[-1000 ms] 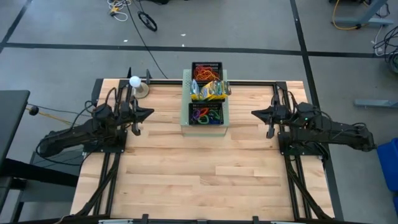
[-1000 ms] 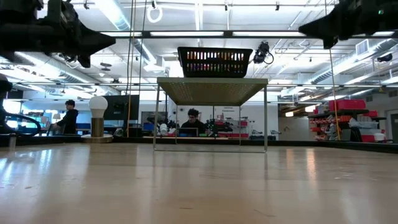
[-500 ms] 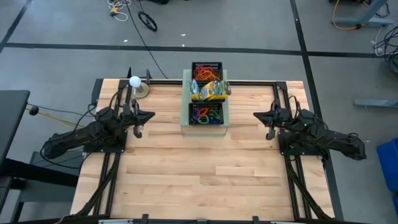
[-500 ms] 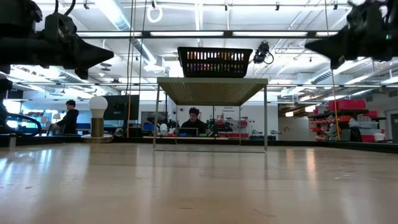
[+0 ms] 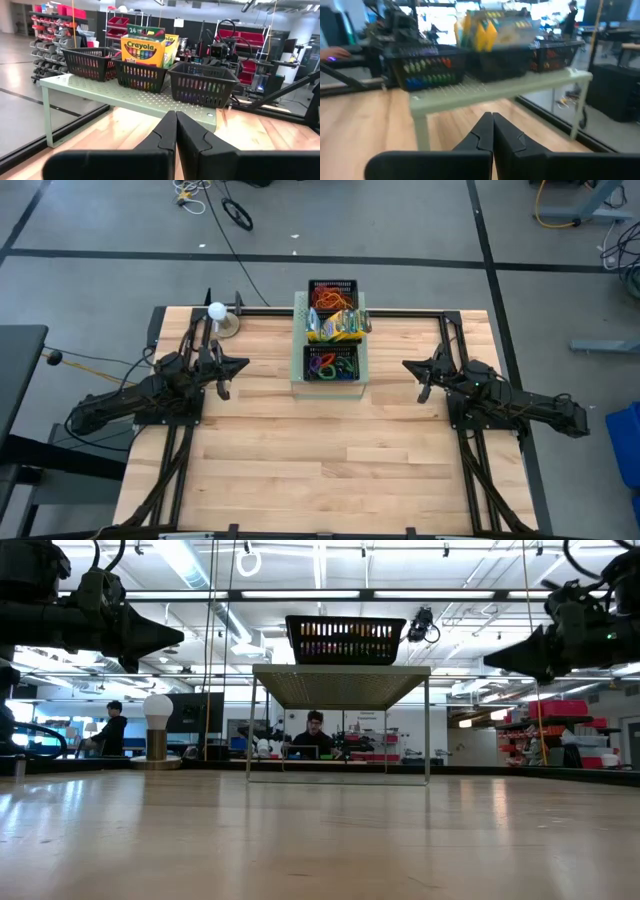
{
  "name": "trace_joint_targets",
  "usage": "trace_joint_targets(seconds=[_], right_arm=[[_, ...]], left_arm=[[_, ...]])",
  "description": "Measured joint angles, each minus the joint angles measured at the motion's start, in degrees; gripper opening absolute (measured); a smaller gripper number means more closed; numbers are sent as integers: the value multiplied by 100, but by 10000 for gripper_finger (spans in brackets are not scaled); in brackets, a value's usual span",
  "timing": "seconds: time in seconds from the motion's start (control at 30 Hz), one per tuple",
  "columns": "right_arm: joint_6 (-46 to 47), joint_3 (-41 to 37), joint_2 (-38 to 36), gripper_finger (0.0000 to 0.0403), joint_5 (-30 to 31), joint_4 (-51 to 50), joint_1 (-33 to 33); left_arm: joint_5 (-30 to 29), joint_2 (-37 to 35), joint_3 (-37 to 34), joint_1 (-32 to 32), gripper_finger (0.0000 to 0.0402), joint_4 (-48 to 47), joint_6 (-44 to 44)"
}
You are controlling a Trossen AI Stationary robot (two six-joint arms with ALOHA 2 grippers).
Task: Pick & Place Office Desk Supplies
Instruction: Return to Home Position
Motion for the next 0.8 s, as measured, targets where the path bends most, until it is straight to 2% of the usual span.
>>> trace_joint_targets(seconds=[0.13, 0.3, 0.8], right_arm=[[-36, 0, 111, 16, 278, 39, 0], [-37, 0, 122, 33, 282, 35, 0], [-35, 0, 150, 27, 422, 55, 0]], left_arm=[[9, 4, 0, 0, 9, -117, -27], [11, 4, 0, -2, 9, -84, -9], [13, 4, -2, -2, 9, -84, 129]])
